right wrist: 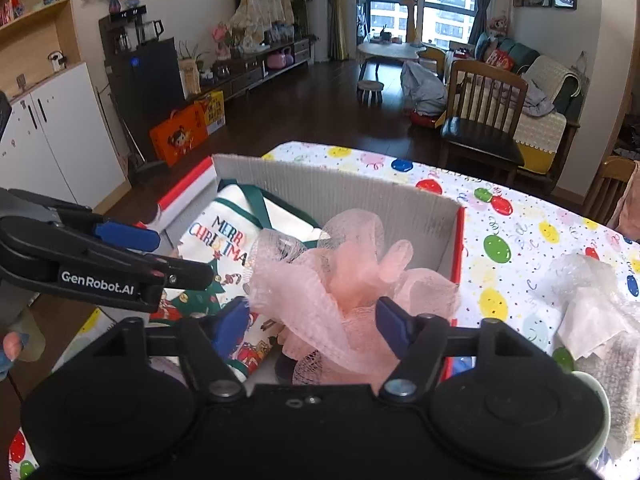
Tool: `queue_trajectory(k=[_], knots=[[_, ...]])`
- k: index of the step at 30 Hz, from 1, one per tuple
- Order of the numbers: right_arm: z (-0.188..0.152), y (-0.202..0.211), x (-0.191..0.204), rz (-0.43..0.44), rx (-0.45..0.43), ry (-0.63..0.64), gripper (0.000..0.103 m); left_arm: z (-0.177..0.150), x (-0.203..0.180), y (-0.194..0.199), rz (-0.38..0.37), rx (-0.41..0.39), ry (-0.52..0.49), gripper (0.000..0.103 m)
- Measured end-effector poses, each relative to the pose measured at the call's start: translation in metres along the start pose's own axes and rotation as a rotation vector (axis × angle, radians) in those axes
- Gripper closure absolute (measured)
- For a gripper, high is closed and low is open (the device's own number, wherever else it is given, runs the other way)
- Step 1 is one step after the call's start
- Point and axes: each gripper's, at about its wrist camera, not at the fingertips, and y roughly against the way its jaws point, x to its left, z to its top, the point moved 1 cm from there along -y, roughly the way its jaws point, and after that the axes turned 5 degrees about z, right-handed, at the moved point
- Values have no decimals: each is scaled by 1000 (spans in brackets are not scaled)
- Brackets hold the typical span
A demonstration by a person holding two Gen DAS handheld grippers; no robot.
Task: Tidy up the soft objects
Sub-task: 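Open the left gripper releasing the bag while the right gripper releases the puff in the box, then withdraw both tools from the box back over the table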
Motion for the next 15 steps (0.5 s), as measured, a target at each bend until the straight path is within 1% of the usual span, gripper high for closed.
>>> queue_trajectory(k=[1,3,9,11,12,14,15], knots=[[0,4,0,3,-9,-6,29,0,-1,3,-1,-6,0,31],[1,12,0,10,-29,-17,24,0,-2,10,-8,-21,-4,30],[0,45,0,34,-95,-31,17,0,-7,34,-29,-58,-10,30],[0,57,0,39,-117,-36,16,0,-10,43,-35,-70,-10,30],[-1,63,1,43,-128,-37,14,0,-12,48,-42,-74,-10,29],[-2,75,1,46,-148,-43,10,0,-16,55,-63,-77,-3,22],[-2,80,0,50,-160,-47,8,0,-18,59,-75,-80,0,22]])
